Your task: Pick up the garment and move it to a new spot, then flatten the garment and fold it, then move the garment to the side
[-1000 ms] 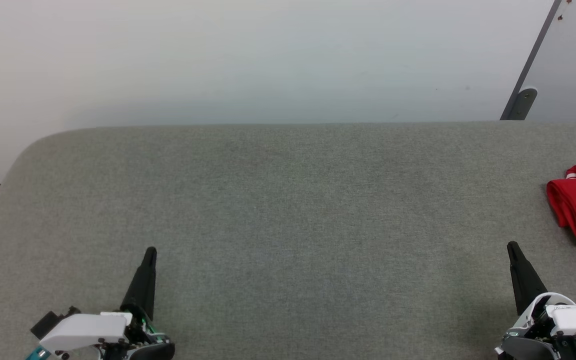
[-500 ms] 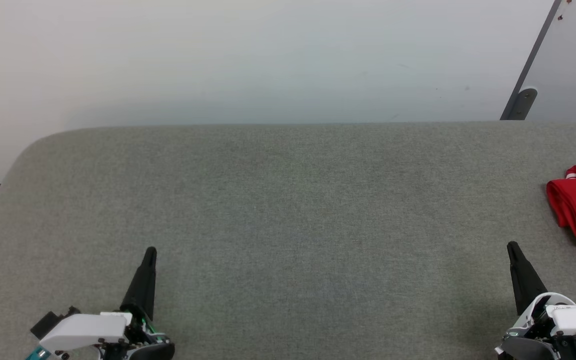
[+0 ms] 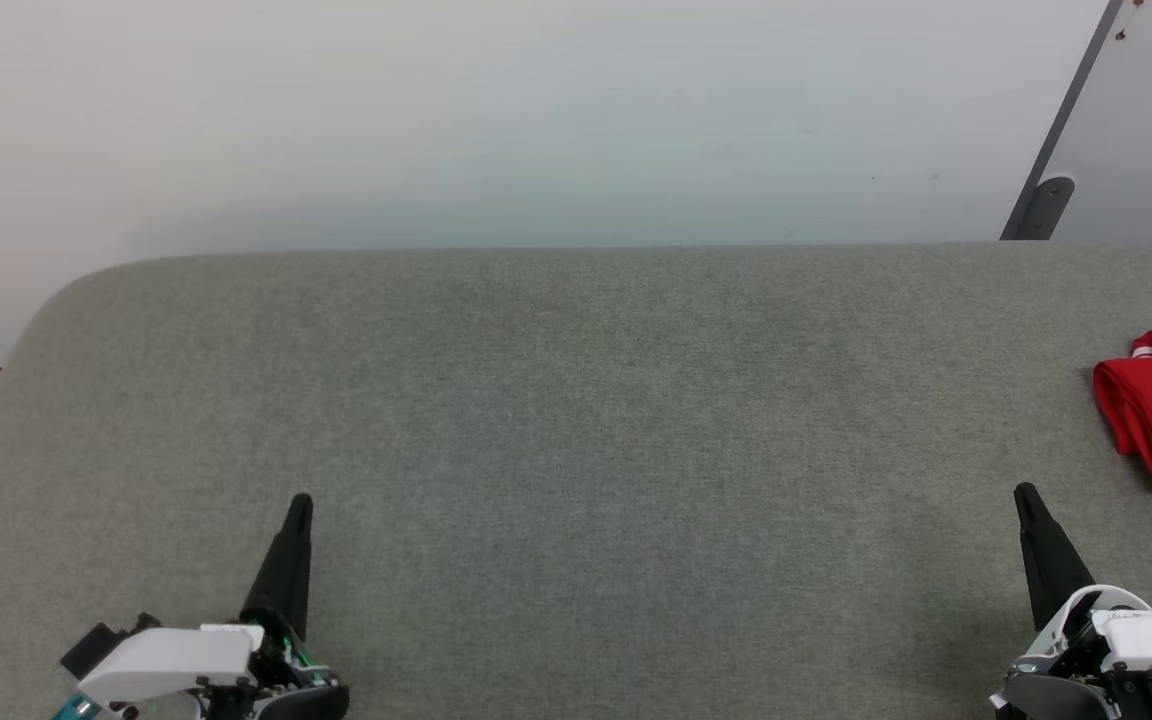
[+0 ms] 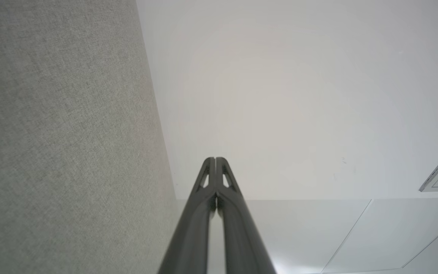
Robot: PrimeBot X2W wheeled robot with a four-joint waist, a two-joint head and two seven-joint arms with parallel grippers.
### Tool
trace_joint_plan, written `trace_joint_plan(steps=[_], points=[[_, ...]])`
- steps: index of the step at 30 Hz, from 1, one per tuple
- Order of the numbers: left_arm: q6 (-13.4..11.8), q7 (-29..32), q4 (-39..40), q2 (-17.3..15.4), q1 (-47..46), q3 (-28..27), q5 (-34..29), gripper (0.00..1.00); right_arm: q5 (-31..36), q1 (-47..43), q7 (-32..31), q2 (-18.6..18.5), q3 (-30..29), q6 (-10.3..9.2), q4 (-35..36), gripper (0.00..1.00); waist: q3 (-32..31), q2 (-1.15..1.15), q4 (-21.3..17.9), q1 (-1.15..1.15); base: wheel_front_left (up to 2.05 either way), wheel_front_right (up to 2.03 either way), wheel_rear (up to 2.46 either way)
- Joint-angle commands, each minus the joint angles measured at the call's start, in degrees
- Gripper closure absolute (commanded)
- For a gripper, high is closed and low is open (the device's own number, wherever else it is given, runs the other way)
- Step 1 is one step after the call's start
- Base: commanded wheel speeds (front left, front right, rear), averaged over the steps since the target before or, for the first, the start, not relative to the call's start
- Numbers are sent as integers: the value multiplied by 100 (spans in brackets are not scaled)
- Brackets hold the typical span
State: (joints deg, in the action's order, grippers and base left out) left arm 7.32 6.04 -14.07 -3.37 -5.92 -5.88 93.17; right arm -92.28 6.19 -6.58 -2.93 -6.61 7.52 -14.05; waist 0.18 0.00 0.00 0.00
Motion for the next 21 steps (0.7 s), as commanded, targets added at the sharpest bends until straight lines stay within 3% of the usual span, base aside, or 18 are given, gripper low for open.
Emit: trace_joint_plan(steps=[1, 21], points=[[30, 22, -7, 9, -61, -15, -51, 100, -23, 14, -14, 20, 6, -6, -1, 100, 0, 0, 0, 0, 0, 0, 0], [31, 39, -8, 20, -63, -31, -50, 100, -24, 14, -13, 20, 7, -6, -1, 100, 0, 0, 0, 0, 0, 0, 0]])
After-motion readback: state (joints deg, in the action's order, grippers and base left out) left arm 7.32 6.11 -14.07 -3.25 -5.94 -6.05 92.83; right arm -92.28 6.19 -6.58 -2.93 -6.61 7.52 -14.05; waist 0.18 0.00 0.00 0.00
